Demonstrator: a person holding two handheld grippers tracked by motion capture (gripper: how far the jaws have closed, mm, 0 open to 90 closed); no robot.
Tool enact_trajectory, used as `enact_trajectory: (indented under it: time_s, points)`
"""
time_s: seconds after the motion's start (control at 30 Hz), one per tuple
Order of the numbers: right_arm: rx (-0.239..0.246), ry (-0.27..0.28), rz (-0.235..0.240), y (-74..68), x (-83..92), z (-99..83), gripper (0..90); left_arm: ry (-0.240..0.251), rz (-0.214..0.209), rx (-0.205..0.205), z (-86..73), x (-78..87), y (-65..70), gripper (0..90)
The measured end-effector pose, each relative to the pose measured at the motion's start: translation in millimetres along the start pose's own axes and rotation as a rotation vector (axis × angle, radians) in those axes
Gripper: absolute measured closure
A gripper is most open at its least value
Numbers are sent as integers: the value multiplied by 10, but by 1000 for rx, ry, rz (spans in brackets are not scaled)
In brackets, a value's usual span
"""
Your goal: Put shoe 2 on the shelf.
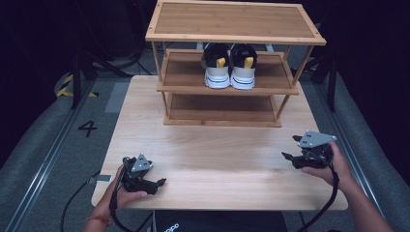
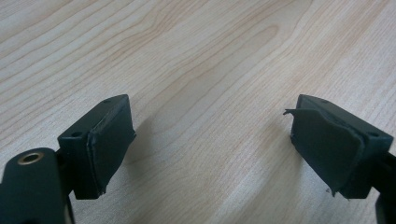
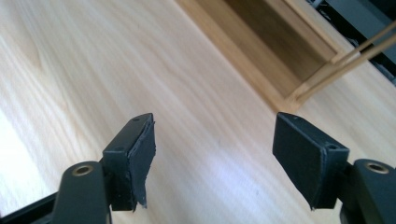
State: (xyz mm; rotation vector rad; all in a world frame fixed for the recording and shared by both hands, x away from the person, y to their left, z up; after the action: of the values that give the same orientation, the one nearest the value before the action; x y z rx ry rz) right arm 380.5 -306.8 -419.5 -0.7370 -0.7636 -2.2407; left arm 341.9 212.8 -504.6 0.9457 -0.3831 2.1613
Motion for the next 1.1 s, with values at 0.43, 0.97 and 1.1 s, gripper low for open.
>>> enact_trajectory:
  time_s: [0.43,0.97,1.1]
  points:
    - [-165,27,57,-15,-3,-797,293,0,4,4,0,1,2,138]
    - [-391,28,19,78,-42,-1285,213,-2,10,-1,0,3,-2,138]
    - [-416,12,31,86,-61,-1286,206,-2,10,-1,0,3,-2,138]
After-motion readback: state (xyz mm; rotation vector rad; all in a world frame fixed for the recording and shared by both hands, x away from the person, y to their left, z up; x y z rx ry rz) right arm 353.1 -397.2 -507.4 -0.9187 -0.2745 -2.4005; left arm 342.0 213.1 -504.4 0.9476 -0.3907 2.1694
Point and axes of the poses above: each handheld gripper's, and its own axes: x roughly backward along the jaws, z roughly out of its top, y roughly to its right, the point moved 3 cm from there along -x, roughly forward along the jaws
